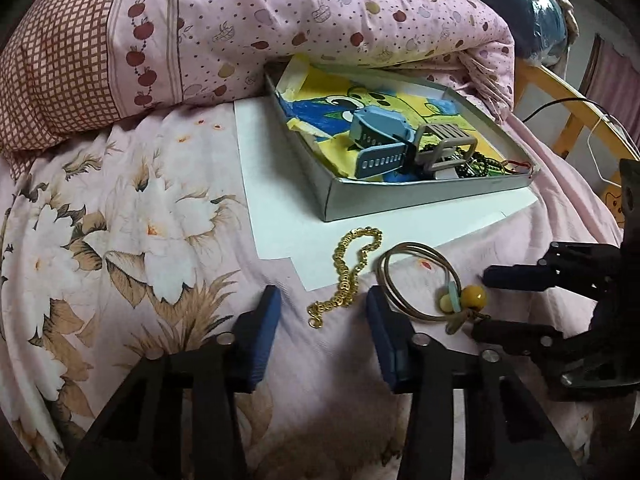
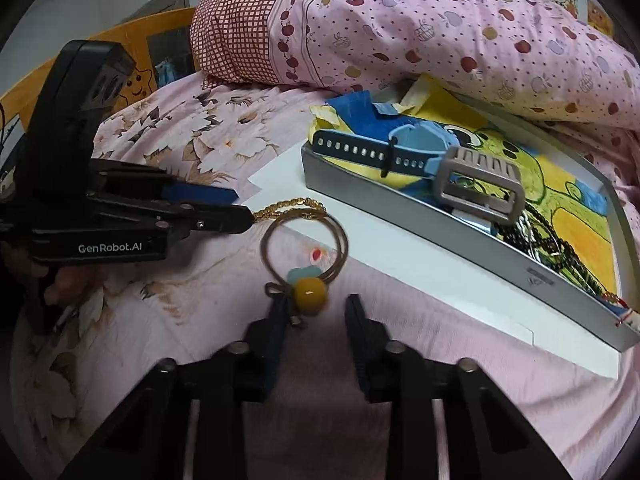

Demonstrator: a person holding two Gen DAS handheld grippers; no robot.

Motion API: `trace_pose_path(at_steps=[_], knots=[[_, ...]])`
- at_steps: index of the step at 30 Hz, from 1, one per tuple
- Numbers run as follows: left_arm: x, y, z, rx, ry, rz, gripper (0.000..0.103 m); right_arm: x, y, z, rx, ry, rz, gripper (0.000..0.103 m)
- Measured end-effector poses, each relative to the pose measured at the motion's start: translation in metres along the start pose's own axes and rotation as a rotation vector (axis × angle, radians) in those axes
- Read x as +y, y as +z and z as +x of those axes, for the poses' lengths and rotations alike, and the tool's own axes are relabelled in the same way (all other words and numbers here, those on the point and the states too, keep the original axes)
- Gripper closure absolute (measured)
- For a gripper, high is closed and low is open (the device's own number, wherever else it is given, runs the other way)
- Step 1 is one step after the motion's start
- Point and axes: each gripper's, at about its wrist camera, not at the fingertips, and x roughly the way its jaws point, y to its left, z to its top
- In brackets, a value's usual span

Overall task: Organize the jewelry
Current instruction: 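Close the left tool on the gold chain while the right tool grasps the hair tie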

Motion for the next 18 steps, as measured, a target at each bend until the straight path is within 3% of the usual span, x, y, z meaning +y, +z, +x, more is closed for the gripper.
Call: trace_pose_path(at_steps=[1, 3, 5, 9, 18], knots=[[0.001, 0.000, -0.001, -0.001, -0.005, -0.004, 0.068, 0.001, 0.000, 0.000, -0.002, -0.003, -0.002, 0.085], [0.002, 0.001, -0.001, -0.001, -0.006, -0.006, 0.082, 0.002, -0.001, -0.001, -0.007, -0.002, -0.004, 0.085], [0.002, 0.001, -0.001, -0.003, -0.016, 0.001, 0.090, 0.004, -0.001, -0.001, -0.007, -0.006, -0.007, 0.086], [-0.003, -0.002, -0.002, -0.006, -0.029, 0.022, 0.099, 0.003, -0.005, -0.007, -0.021, -0.021, 0.010, 0.086], [-0.029, 0.000, -0.008, -0.064, -0.010, 0.075, 0.101, -0.004, -0.013, -0.038, -0.090, -0.072, 0.004, 0.086]])
